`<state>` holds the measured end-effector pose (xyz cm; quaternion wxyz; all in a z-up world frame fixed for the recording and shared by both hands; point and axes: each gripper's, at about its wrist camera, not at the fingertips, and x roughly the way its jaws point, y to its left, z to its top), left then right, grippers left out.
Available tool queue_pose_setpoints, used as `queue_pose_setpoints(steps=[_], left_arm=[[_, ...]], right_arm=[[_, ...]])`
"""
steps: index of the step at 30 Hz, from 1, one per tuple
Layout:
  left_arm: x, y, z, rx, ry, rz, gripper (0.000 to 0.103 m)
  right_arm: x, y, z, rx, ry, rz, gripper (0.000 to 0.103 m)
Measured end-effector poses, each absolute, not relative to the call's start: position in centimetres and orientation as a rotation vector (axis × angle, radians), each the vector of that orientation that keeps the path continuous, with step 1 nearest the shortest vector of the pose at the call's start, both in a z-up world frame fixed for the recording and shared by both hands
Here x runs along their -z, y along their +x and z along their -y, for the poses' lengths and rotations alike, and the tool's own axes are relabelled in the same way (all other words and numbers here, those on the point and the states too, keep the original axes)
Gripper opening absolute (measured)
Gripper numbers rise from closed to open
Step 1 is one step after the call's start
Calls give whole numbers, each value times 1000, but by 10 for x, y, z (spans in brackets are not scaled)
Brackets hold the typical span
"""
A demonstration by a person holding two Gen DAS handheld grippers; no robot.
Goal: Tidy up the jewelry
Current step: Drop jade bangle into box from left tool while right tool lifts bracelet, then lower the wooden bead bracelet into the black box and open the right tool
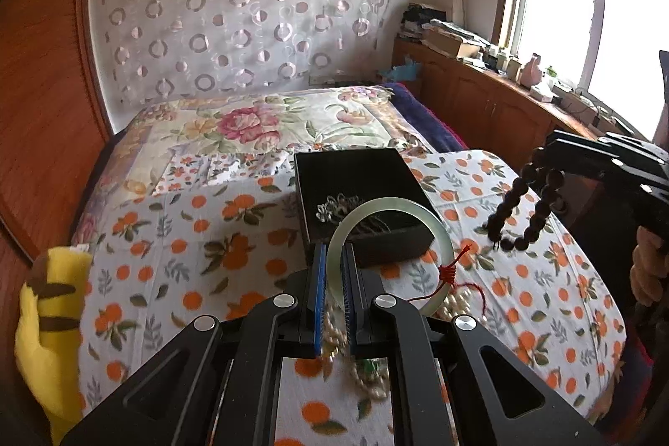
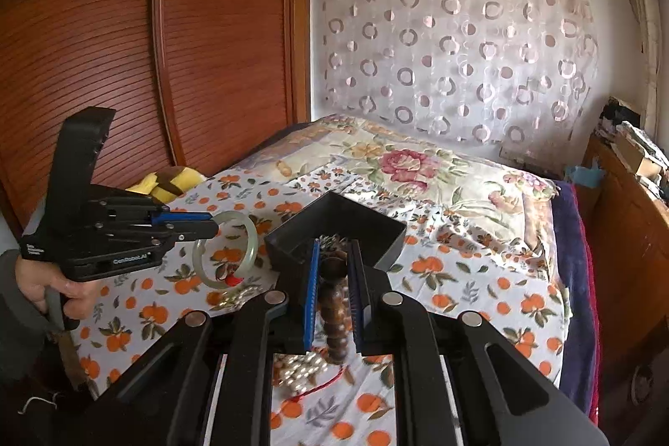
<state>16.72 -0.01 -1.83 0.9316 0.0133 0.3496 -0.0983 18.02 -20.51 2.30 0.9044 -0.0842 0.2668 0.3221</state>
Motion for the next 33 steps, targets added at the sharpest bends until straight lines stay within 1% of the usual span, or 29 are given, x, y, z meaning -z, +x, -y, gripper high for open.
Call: queue_pose_setpoints(steps=[8,18,26,33], left_arm=[[20,213,4,202,43,-729,7],[43,268,18,221,72,-787,7],[53,280,23,222,84,-811,9],[49,268,9,229,44,-780,10]], right_arm=[[-24,221,209,-669,-152,-558,15],[-24,257,204,-676,-142,-545,15],[-19,270,194,-705,-143,-551,15],[-17,275,177,-730,-147,-557,15]])
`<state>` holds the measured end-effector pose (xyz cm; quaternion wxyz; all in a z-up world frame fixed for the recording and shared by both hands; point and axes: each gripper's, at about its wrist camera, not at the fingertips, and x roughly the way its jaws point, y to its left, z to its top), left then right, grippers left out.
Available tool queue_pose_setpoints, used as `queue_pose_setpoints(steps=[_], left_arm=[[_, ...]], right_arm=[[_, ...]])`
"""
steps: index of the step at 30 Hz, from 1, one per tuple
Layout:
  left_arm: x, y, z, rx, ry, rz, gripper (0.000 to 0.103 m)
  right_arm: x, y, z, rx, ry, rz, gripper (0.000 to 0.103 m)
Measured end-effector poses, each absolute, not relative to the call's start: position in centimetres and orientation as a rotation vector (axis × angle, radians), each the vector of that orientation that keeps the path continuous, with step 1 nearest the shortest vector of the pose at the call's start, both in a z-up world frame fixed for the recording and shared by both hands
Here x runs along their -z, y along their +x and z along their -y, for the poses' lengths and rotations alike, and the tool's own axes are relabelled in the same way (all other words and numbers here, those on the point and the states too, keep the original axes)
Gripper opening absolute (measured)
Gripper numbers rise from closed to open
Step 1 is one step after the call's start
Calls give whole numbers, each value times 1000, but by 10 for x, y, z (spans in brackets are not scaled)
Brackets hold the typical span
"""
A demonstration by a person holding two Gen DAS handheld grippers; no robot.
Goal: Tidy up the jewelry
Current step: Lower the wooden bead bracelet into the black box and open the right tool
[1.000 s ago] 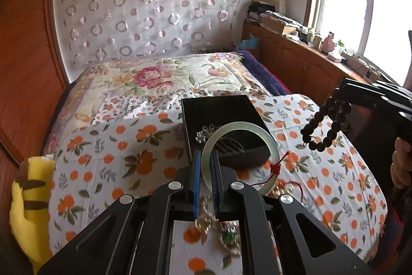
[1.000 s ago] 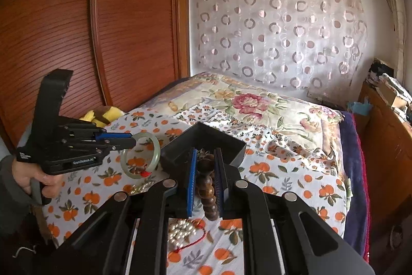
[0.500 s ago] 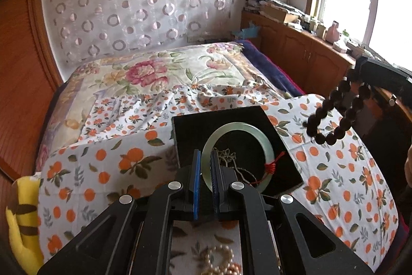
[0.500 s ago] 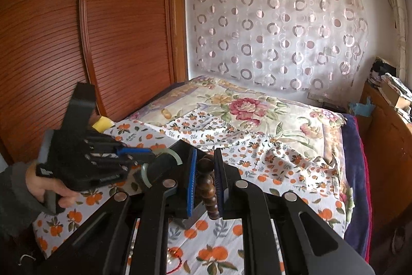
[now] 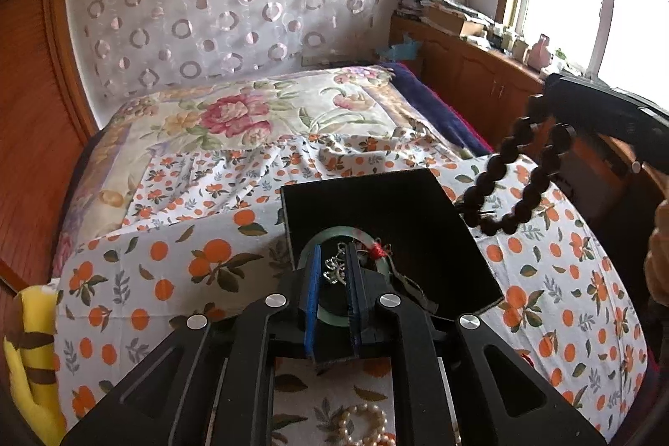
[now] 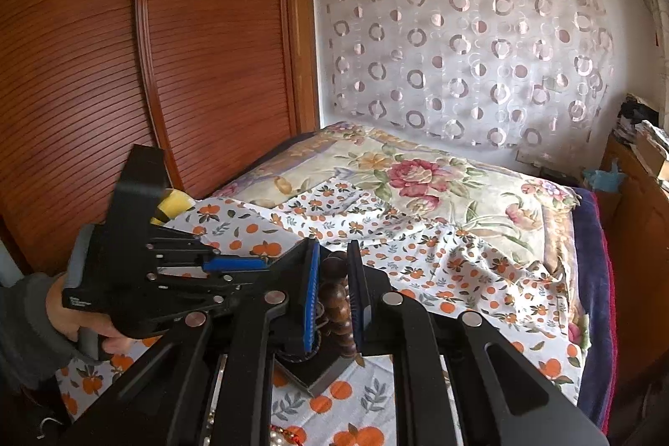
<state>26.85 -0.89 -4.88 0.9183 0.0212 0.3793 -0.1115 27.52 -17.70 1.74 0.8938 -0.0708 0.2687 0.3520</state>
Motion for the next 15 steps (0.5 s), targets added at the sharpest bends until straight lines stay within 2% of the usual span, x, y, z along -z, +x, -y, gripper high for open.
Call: queue_pose_setpoints(steps=[8,12,15], left_arm=[[41,241,-10,204,34,-735,15],[40,227,-21,196,19,-714,29],[42,220,-25,187,16,-711,32]], right_arm=[[-3,287,157,-689,-182,-584,15],[4,297,154,-654,-184,-595,15],[12,303,153,-649,-172,-623,15]])
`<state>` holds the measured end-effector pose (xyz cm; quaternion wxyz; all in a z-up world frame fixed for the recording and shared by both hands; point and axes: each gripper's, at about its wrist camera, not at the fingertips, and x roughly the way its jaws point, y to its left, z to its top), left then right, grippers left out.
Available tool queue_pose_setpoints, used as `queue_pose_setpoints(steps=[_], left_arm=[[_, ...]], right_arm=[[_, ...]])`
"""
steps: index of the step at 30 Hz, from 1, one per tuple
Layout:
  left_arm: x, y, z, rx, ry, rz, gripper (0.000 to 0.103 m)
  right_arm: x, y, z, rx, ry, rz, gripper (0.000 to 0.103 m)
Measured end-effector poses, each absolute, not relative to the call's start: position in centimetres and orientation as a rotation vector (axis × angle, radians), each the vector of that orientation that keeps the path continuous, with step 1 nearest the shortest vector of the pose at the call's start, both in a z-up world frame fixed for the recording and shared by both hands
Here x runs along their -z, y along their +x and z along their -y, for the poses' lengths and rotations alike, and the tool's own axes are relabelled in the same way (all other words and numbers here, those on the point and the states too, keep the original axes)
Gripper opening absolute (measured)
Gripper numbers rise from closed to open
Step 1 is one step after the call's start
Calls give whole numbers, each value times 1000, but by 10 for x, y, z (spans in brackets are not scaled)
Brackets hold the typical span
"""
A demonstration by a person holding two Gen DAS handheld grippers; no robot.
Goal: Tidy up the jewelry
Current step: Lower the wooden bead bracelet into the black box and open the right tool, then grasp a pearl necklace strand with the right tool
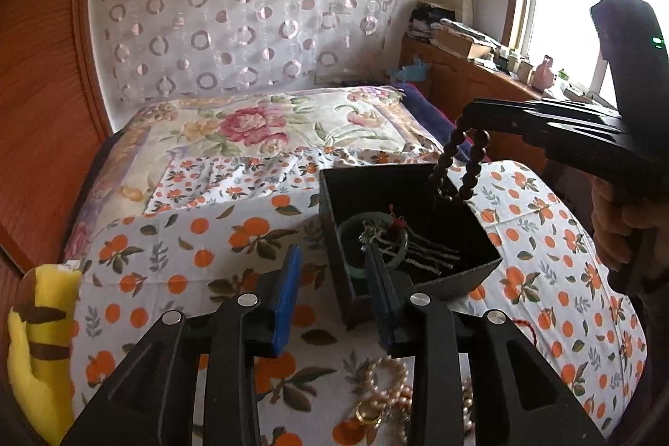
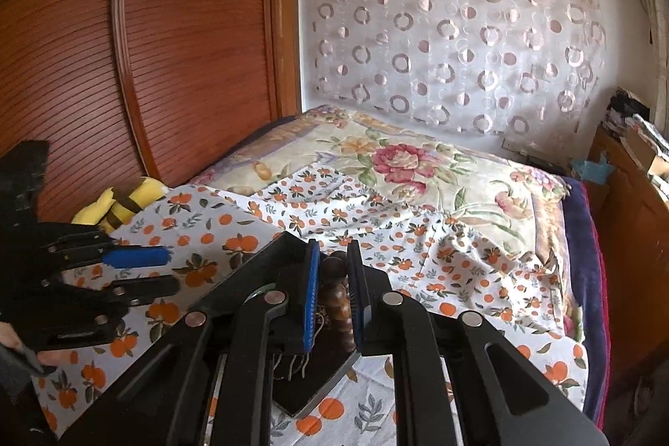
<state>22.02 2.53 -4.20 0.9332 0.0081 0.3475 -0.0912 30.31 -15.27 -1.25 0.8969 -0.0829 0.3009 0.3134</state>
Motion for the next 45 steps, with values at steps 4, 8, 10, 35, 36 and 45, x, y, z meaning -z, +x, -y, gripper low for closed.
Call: queue_pose_setpoints(steps=[4,8,10,35,36,45], left_arm=[[45,210,-33,180,-2,-708,38],[50,199,-34,179,-13,-719,38],[52,191,-33,178,-15,-723,39],[61,95,-13,151,-10,-697,88],[61,93,-12,151,-7,-695,88],[60,75,-12,144,-2,-690,91]], right_arm=[[19,305,151,-641,-162,-645,15],[18,293,155,-632,-158,-637,21],[18,285,157,-628,-157,-637,22],[84,185,184,-637,-173,-784,22],[87,185,184,-639,-179,-790,22],[105,190,183,-638,-176,-851,42]])
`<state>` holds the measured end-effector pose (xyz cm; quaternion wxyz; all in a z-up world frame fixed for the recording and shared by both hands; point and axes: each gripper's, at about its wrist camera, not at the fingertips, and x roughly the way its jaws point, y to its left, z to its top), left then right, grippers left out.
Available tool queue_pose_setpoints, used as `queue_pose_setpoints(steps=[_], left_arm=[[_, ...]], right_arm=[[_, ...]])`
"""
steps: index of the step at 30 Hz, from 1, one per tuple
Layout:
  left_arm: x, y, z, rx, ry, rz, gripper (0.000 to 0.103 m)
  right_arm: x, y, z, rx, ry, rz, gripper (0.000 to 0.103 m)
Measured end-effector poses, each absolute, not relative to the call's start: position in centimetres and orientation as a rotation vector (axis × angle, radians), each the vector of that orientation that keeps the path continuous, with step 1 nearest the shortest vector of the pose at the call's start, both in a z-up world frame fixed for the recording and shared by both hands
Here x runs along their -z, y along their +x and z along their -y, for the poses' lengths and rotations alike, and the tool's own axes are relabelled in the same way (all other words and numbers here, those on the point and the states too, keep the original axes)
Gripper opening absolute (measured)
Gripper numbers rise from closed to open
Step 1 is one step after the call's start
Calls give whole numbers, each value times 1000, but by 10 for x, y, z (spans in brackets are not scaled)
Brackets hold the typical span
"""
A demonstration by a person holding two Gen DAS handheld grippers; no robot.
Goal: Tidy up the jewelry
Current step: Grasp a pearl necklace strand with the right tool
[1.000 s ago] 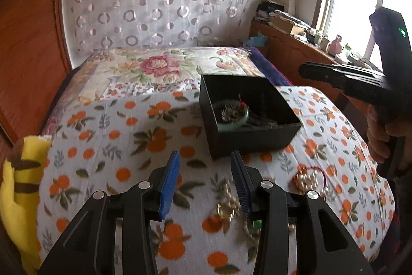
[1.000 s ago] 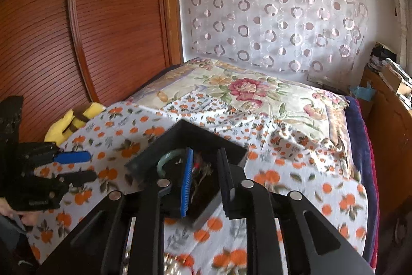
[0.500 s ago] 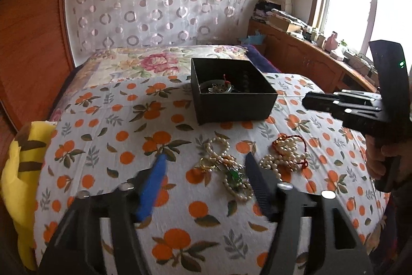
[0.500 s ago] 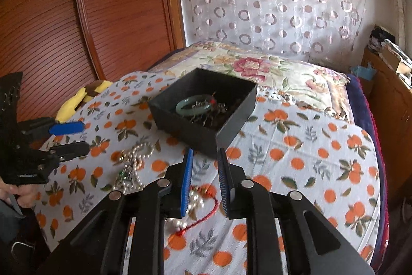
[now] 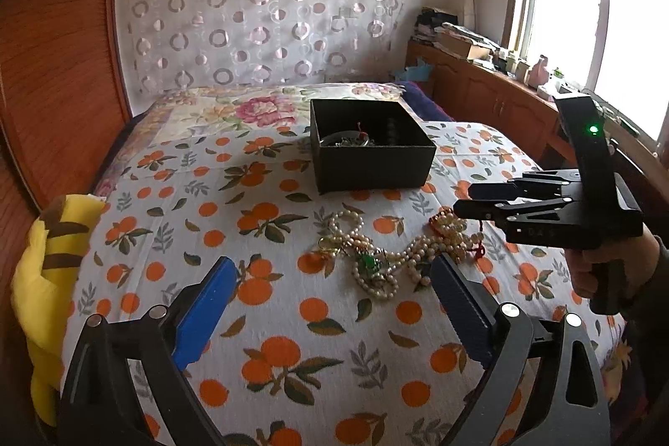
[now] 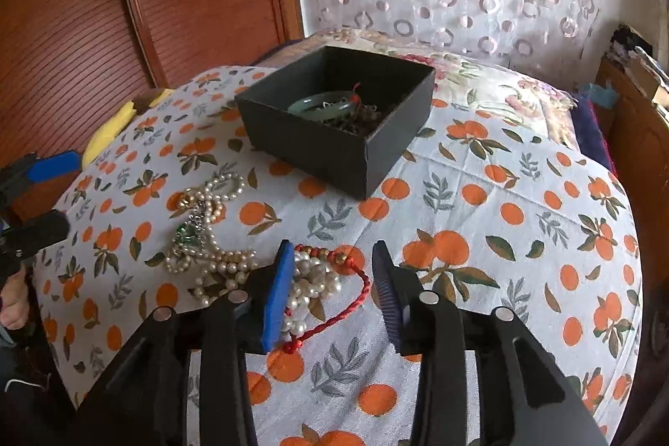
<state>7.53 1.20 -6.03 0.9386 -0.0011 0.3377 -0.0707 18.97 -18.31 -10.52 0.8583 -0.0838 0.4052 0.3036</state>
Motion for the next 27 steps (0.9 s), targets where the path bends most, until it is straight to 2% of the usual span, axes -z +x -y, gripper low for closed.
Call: queue_pose_setpoints(steps=[12,14,19,21,22,23,27], left_arm=[[63,65,-18,139,-20,-690,91],[63,64,-20,140,-28,-690,91],[64,64,-20,141,-33,-696,91],[65,64,-20,142,-33,-695,91],[65,63,-20,142,-33,-695,91],[65,64,-20,142,-35,-695,91],[66,64,-20,143,-33,-695,91]], right_arm=[[108,186,166,-678,-218,-888,42],[108,184,163,-699,-225,-898,37],[110,177,156,-720,-258,-912,36],[108,175,157,-720,-256,-903,30],[107,174,158,-719,-256,-901,18],[106,174,159,-721,-253,-902,11],[95,170,168,-718,-228,-862,8]])
